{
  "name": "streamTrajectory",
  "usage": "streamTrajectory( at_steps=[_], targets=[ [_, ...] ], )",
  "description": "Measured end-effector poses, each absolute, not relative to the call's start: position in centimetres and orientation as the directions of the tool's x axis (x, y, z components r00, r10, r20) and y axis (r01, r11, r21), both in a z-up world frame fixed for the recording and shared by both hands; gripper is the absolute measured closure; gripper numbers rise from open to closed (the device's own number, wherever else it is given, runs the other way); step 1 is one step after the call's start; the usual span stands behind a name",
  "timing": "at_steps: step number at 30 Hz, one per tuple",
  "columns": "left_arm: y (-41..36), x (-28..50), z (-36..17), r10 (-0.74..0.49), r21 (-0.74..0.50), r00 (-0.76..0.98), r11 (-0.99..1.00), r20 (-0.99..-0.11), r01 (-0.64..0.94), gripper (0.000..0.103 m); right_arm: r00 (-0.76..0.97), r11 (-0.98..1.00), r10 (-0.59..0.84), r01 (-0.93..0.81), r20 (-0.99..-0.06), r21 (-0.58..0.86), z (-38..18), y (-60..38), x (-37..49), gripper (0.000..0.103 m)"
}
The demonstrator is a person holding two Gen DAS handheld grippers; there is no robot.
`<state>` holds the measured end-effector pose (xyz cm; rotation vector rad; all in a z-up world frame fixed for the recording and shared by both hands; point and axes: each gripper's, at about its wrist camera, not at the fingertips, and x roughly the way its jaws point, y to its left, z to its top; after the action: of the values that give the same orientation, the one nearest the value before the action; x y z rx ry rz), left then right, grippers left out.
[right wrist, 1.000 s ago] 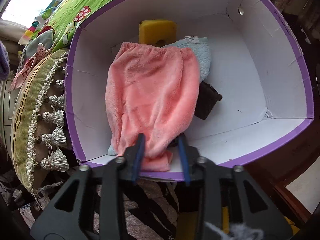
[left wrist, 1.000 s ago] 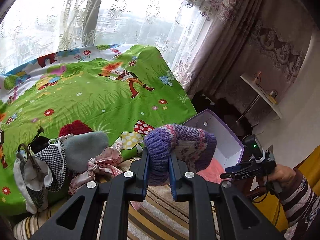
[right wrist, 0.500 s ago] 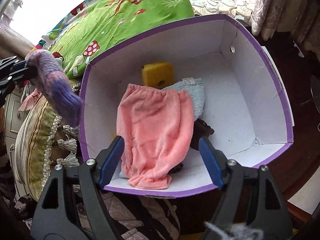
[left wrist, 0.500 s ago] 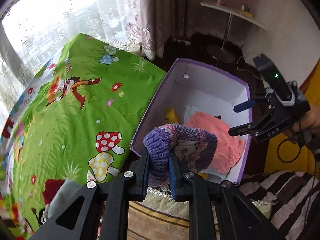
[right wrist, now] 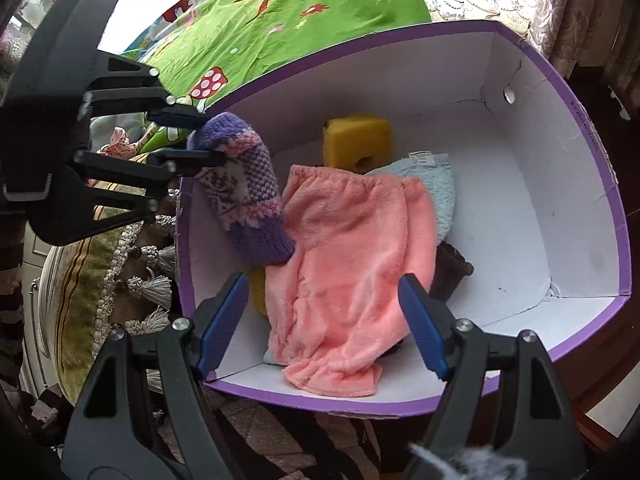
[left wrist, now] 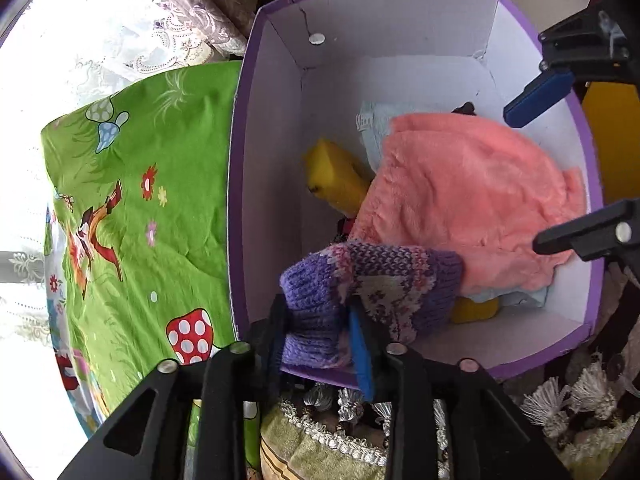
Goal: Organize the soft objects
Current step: 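Lower the purple mitten into the box and open the left tool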
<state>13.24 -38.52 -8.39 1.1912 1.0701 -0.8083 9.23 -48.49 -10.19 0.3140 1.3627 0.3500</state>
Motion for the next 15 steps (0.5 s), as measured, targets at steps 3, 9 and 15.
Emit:
streamTrajectory(
  at_steps=[3,9,15],
  targets=[
    [-38.1,14.1,-7.7,0.009,0.318,0.329,0.279,-0.944,0.906,0.033,0.164,0.905,0.426,-0.073,-0.890,0.420,-10.3,-47.9,9.4,0.023],
    [-35.1,15.5,-1.8,-0.137,0.246,0.332,0.432,-0.933,0.868,0.033,0.176,0.911,0.412,-0.113,-0.894,0.397,-10.5,-46.2,10.8,0.023],
    [-27.7,16.6,3.9,-0.240,0.179,0.467,0.703,-0.851,0.688,0.032,0.201,0.942,0.334,-0.118,-0.921,0.315,-11.8,-44.0,13.7,0.023]
  ],
)
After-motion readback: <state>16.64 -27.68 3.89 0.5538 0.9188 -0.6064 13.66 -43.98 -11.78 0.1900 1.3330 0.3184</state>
